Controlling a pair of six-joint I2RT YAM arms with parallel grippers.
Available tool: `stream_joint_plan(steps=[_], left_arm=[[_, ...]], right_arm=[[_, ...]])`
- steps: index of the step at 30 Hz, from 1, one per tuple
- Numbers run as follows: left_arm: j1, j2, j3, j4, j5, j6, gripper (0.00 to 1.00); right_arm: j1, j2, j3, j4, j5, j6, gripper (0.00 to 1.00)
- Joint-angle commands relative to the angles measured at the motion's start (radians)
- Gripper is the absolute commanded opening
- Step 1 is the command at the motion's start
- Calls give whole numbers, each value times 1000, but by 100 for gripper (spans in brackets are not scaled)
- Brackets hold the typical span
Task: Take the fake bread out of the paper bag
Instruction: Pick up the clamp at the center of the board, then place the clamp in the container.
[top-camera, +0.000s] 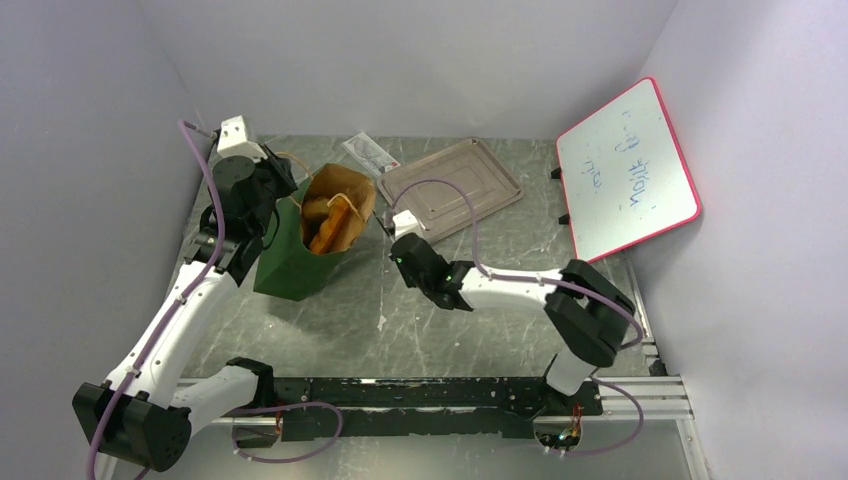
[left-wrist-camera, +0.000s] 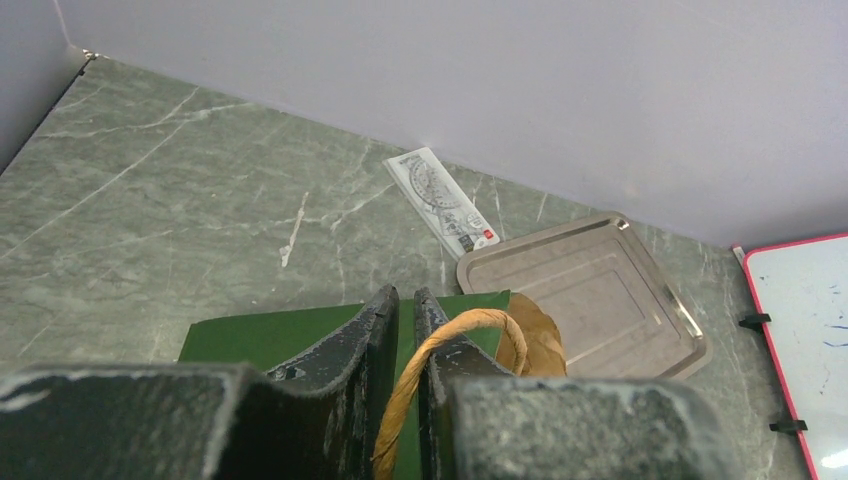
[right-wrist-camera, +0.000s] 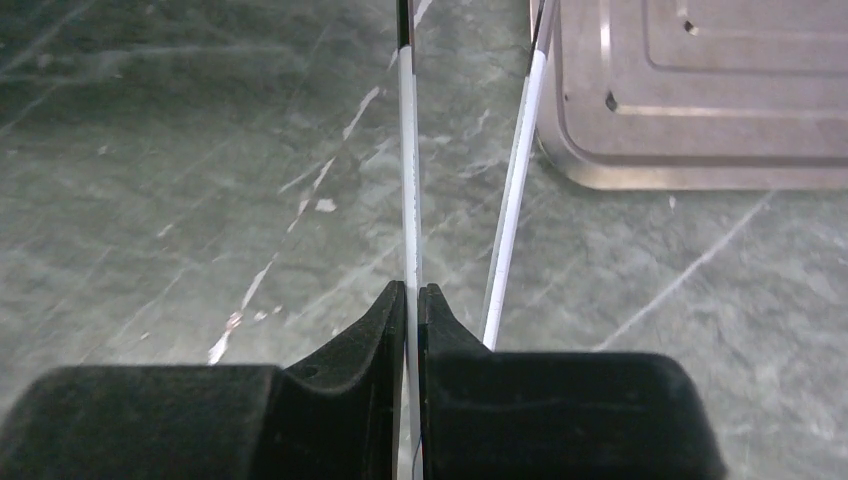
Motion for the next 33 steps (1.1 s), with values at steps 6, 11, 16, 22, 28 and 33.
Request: stream_joint_plan(steps=[6,11,16,22,28,33], left_arm=[[10,-16,-8,13,30,15,7],[10,-22,-41,13,39,9,7],[10,-11,-55,13,65,-1,7],[8,-7,-69,11,72,-5,7],[9,-9,-98,15,60,-9,7],[8,-6,-119,22,66,-20,7]], right_arm=[[-160,147,46,238,-218,-157,0],[-173,189,48,229,-233,-127,10],[-173,179,35,219,-227,-98,44],[-172,118,32,170,-172,-72,69],[-170,46,-27,194,-129,-34,77],[-171,93,-32,189,-89,-54,77]])
